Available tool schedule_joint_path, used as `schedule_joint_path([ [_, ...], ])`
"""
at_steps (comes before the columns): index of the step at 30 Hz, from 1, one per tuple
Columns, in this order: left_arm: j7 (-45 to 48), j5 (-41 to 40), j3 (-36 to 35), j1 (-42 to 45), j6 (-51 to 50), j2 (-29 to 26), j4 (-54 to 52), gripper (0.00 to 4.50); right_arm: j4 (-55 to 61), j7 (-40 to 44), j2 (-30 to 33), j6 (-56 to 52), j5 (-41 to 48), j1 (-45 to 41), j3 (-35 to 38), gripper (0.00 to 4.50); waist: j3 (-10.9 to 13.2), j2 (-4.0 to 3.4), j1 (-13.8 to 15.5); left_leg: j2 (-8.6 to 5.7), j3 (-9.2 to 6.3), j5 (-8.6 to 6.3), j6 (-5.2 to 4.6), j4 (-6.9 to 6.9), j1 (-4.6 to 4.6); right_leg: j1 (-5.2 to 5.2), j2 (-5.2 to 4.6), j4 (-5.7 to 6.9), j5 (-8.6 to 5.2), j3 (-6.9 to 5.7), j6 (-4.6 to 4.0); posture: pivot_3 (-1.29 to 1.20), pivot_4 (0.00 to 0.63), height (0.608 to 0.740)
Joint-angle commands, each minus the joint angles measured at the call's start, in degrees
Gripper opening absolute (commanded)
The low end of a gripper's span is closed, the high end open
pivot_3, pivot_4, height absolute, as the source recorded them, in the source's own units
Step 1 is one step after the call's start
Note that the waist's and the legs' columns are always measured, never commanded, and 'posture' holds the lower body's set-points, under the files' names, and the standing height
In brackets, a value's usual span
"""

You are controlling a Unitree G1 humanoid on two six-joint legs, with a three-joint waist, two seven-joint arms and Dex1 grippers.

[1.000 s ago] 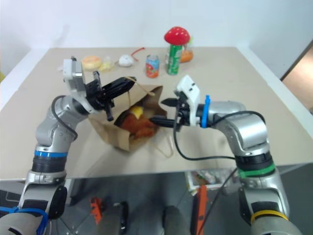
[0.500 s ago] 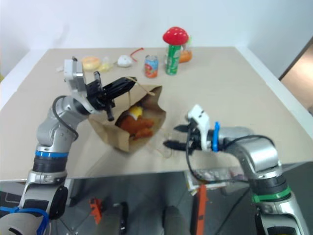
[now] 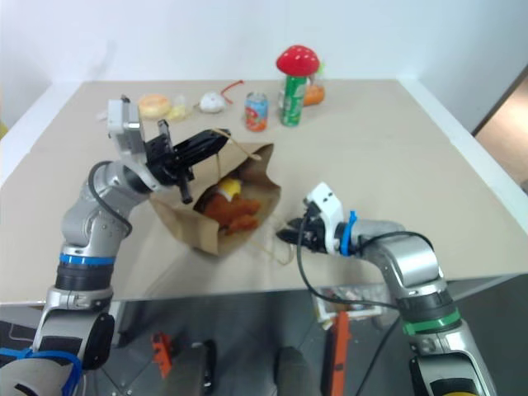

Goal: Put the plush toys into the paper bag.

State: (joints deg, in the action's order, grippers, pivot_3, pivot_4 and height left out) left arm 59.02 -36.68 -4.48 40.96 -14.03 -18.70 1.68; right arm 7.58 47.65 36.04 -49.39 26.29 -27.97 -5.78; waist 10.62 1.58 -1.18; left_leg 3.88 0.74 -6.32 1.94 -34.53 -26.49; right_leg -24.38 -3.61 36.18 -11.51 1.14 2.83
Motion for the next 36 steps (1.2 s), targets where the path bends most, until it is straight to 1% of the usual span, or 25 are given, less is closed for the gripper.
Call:
schedule_joint_path([
  [1,-0.3,-0.3,-1.2,0.6,1.1,-0.4,-1.4,0.00,2.9,2.8,2.1,1.1,2.0,-1.0,2.9,0.35,0.0,0.00,0.0,0.00,0.00,0.00,0.00,0.00,0.00,0.00,0.00,0.00,0.00,0.00,0.00,0.00,0.150,0.740],
  [2,-0.4,-0.3,-1.2,0.6,1.1,-0.4,-1.3,0.00,3.2,3.3,2.5,0.9,2.5,-1.0,3.2,0.02,0.0,0.00,0.0,0.00,0.00,0.00,0.00,0.00,0.00,0.00,0.00,0.00,0.00,0.00,0.00,0.00,0.150,0.740],
  [7,-0.8,-0.3,-1.4,1.1,1.3,0.0,-0.3,0.00,5.5,5.2,3.5,-0.1,5.9,-1.4,5.7,0.02,0.0,0.00,0.0,0.00,-0.01,0.00,0.00,-0.01,0.01,0.00,0.00,0.00,0.01,0.00,-0.01,0.00,0.150,0.740],
  [12,-3.8,-2.8,-3.0,2.7,-1.4,0.9,0.3,0.00,5.4,2.7,1.0,-4.5,14.5,-6.6,13.4,0.02,0.0,0.00,0.0,0.00,-0.01,0.00,0.00,-0.02,0.00,0.00,0.00,0.00,0.03,0.00,-0.01,0.00,0.150,0.740],
  [14,-7.4,-6.9,-4.6,4.5,-6.5,1.6,0.0,0.00,5.5,1.7,0.6,-6.0,17.1,-8.9,15.5,0.02,0.0,0.01,0.0,0.00,-0.03,0.00,0.00,-0.02,0.00,0.01,0.01,0.00,0.03,-0.01,-0.01,0.00,0.150,0.740],
  [17,-12.4,-13.3,-6.1,6.2,-17.6,1.0,0.1,0.00,5.0,-0.3,-0.4,-7.7,20.0,-12.1,17.4,0.02,0.0,0.03,0.0,0.00,-0.05,0.00,-0.01,-0.01,-0.01,0.01,0.01,0.00,0.03,0.00,-0.01,0.00,0.150,0.740],
  [20,-15.5,-15.9,-6.4,6.5,-25.3,-0.1,1.0,0.00,4.1,-1.9,-0.8,-8.2,20.4,-13.9,17.3,0.02,0.0,0.03,0.0,0.00,-0.06,0.00,-0.01,-0.01,0.00,0.02,0.02,0.00,0.01,0.00,0.02,0.00,0.150,0.740],
  [24,-15.8,-11.5,-3.3,4.1,-27.4,-1.9,1.3,0.00,2.6,-3.7,-0.5,-6.7,17.5,-14.5,14.6,0.02,0.0,0.02,0.0,0.00,-0.07,0.00,-0.01,0.03,0.00,0.01,0.05,0.00,-0.01,0.00,0.01,0.00,0.150,0.740],
  [26,-16.7,-9.5,-2.3,3.6,-27.3,-2.2,1.6,0.00,0.7,-6.3,-1.5,-7.5,16.9,-16.1,14.7,0.02,0.0,0.02,0.0,0.00,-0.07,0.00,-0.01,0.04,-0.01,-0.01,0.05,0.00,-0.01,0.00,0.01,0.00,0.150,0.740],
  [29,-21.2,-9.4,-3.9,5.4,-29.8,-1.3,5.3,0.00,-4.4,-11.9,-4.0,-9.1,16.0,-20.9,16.2,0.02,0.0,0.02,0.0,0.00,-0.07,0.00,-0.01,0.03,-0.01,-0.01,0.05,0.00,0.00,0.00,-0.01,0.00,0.150,0.740],
  [33,-23.7,-8.2,-5.2,7.1,-29.9,-1.0,8.2,0.00,-6.0,-13.4,-4.4,-9.7,15.6,-22.3,16.3,0.02,0.0,0.02,0.0,0.00,-0.10,0.02,-0.03,0.02,0.00,-0.05,0.07,0.01,0.11,-0.01,-0.08,0.00,0.150,0.740],
  [34,-23.7,-8.5,-5.4,7.2,-30.1,-1.0,8.4,0.54,-6.2,-13.4,-4.3,-9.6,15.5,-22.3,16.2,0.00,0.0,0.02,0.0,0.00,-0.11,0.02,-0.03,0.02,0.00,-0.05,0.09,0.01,0.11,-0.01,-0.08,0.00,0.150,0.740],
  [35,-23.5,-9.3,-5.9,7.3,-30.7,-0.9,8.3,0.86,-6.2,-13.5,-4.3,-9.6,15.6,-22.1,16.3,0.54,0.0,0.02,0.0,0.00,-0.11,0.02,-0.03,0.03,-0.01,-0.03,0.09,0.01,0.08,0.00,-0.06,0.00,0.150,0.740],
  [36,-23.5,-10.1,-6.4,7.5,-31.2,-0.7,8.1,1.31,-6.1,-13.3,-4.2,-9.5,15.7,-21.9,16.3,0.76,0.0,0.02,0.0,0.00,-0.11,0.02,-0.03,0.03,-0.03,-0.03,0.09,0.00,0.06,0.00,-0.05,0.00,0.150,0.740],
])
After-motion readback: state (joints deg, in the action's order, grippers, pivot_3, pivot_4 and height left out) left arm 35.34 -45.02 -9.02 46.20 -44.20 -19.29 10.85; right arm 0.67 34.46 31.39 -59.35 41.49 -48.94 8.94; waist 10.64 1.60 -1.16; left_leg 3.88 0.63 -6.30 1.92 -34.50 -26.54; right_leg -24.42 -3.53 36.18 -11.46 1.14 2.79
